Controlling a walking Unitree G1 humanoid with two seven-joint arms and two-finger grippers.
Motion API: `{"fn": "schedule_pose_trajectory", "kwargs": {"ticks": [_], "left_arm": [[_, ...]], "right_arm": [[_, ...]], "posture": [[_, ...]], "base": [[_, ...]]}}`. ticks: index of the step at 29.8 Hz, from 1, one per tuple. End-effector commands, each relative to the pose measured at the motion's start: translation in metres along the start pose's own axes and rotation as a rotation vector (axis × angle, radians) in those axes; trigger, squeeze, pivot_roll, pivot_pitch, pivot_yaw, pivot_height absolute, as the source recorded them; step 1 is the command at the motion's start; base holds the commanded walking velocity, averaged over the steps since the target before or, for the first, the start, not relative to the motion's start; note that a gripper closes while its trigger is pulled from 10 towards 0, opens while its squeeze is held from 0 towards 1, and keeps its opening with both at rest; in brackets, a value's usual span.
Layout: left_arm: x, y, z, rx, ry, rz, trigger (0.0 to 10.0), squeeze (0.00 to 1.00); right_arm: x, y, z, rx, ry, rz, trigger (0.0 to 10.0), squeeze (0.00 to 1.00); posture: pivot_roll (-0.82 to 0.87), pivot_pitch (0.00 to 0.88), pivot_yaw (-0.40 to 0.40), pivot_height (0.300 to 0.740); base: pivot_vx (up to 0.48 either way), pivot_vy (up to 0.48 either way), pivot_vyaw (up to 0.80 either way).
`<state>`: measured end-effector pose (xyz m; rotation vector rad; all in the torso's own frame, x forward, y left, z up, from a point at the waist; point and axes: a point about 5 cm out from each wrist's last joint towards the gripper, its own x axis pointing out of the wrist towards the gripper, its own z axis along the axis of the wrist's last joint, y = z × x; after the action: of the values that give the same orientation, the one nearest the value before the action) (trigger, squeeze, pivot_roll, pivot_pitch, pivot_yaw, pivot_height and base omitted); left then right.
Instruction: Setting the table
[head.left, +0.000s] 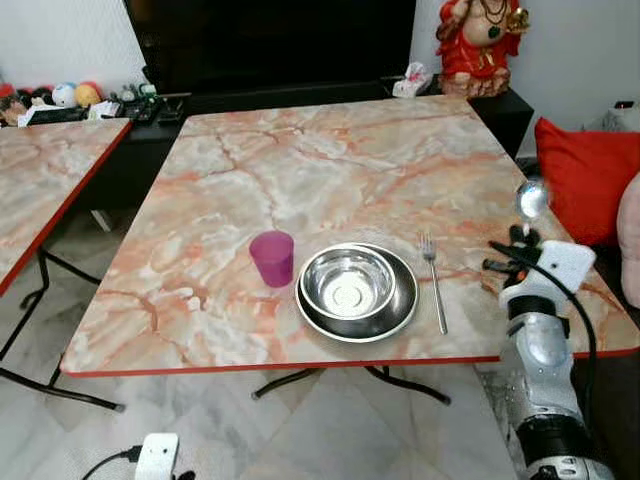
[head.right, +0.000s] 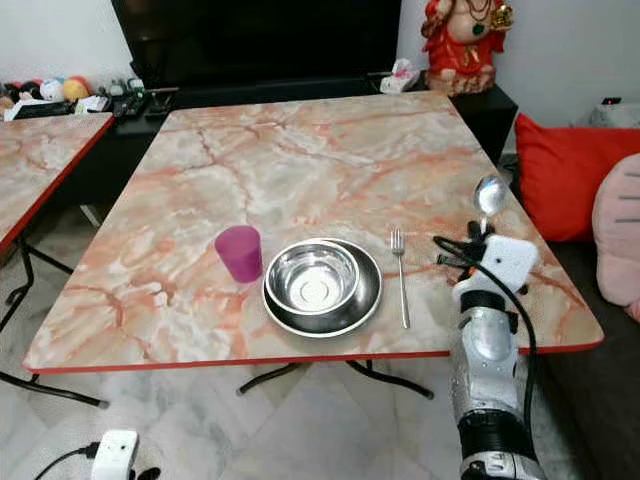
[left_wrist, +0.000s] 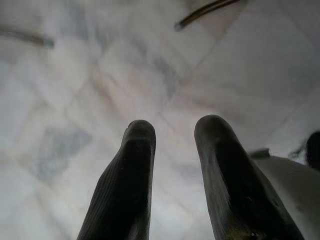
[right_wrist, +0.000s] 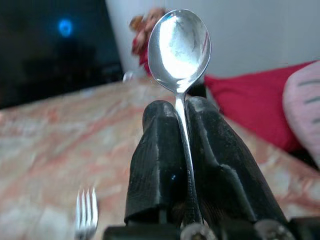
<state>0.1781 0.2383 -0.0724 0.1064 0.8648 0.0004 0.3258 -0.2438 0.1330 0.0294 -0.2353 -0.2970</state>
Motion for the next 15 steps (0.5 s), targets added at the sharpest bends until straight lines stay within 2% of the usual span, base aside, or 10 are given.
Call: {"fn": "schedule_pose_trajectory", "kwargs": {"ticks": [1, 2, 3, 4, 6, 7, 8, 9, 11, 15], "left_arm": [[-0.002, 0.004, -0.005, 0.014, 0.030, 0.024, 10.0, 0.00], [-0.003, 0.015, -0.005, -0.035, 0.045, 0.075, 10.0, 0.00], [-0.003, 0.015, -0.005, -0.035, 0.045, 0.075, 10.0, 0.00], [-0.004, 0.021, -0.003, -0.109, 0.031, 0.098, 10.0, 0.00], [-0.004, 0.021, -0.003, -0.109, 0.031, 0.098, 10.0, 0.00], [-0.005, 0.027, -0.002, -0.270, 0.007, 0.150, 10.0, 0.00], [-0.005, 0.027, -0.002, -0.270, 0.007, 0.150, 10.0, 0.00], [-0.005, 0.031, -0.002, -0.360, -0.005, 0.184, 10.0, 0.00], [0.001, 0.015, 0.009, 0.056, 0.021, 0.025, 10.0, 0.00], [0.005, 0.014, 0.026, 0.020, -0.018, 0.038, 10.0, 0.00]], "right_arm": [[0.009, -0.004, 0.014, 0.012, -0.054, -0.023, 10.0, 0.00], [0.014, -0.002, 0.021, -0.015, -0.045, -0.037, 10.0, 0.00], [0.014, -0.002, 0.021, -0.015, -0.045, -0.037, 10.0, 0.00], [0.013, 0.000, 0.031, 0.051, -0.077, -0.020, 10.0, 0.00], [0.013, 0.000, 0.031, 0.051, -0.077, -0.020, 10.0, 0.00], [0.005, -0.005, 0.042, 0.155, -0.111, -0.051, 10.0, 0.00], [0.005, -0.005, 0.042, 0.155, -0.111, -0.051, 10.0, 0.00], [0.002, -0.008, 0.050, 0.201, -0.140, -0.071, 10.0, 0.00], [0.009, -0.009, 0.056, 0.043, -0.167, -0.020, 10.0, 0.00], [0.011, 0.005, 0.044, 0.019, -0.109, 0.012, 10.0, 0.00]], "posture": [[0.06, 0.000, 0.045, 0.740], [0.02, 0.000, 0.083, 0.740], [0.02, 0.000, 0.083, 0.740], [0.04, 0.019, 0.080, 0.740], [0.04, 0.019, 0.080, 0.740], [0.01, 0.000, 0.106, 0.740], [0.01, 0.000, 0.106, 0.740], [0.01, 0.000, 0.106, 0.740], [0.01, 0.000, 0.092, 0.740], [0.01, 0.000, 0.098, 0.740]], "base": [[0.000, 0.000, 0.00], [0.000, 0.000, 0.00], [0.000, 0.000, 0.00], [0.000, 0.000, 0.00], [0.000, 0.000, 0.00], [0.000, 0.000, 0.00], [0.000, 0.000, 0.00], [0.000, 0.000, 0.00], [0.000, 0.000, 0.00], [0.000, 0.000, 0.00]]}}
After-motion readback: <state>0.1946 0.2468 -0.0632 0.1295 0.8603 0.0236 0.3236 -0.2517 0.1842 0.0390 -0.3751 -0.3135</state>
